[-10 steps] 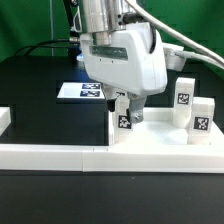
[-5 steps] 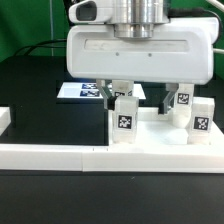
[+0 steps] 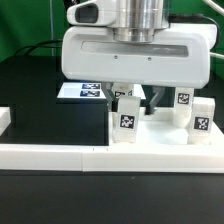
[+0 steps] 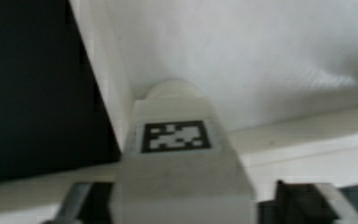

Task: Assemble square table

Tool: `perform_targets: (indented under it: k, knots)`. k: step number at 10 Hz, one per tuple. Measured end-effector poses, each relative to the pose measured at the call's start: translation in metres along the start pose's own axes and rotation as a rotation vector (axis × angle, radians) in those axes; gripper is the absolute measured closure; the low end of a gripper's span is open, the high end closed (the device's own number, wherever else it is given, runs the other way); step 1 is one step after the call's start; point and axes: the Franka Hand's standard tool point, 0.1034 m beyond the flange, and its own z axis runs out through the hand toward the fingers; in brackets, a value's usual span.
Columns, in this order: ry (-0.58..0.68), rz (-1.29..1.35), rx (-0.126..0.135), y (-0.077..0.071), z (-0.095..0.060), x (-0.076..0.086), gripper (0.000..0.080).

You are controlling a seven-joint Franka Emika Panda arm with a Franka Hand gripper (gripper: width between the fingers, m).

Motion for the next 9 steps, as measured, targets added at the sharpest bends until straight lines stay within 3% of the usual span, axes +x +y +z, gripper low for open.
perform_targets:
  k: [1,4,6,7,8,9]
  knots:
    - [-0.001,0.062,-0.001,0.001,0.001,0.000,0.0511]
    - [0.001,0.306,-0.003,0.002,0.001,0.000,0.0509]
    - [0.018,0.667,-0.014,0.002,0.001,-0.001,0.0509]
    - [0.011,0.929,-0.005,0.004,0.001,-0.001,0.0509]
    - [-0.027,1.077,0.015,0.009,0.001,0.001,0.0509]
    - [-0.045,1.118,0.014,0.012,0.001,0.002,0.0509]
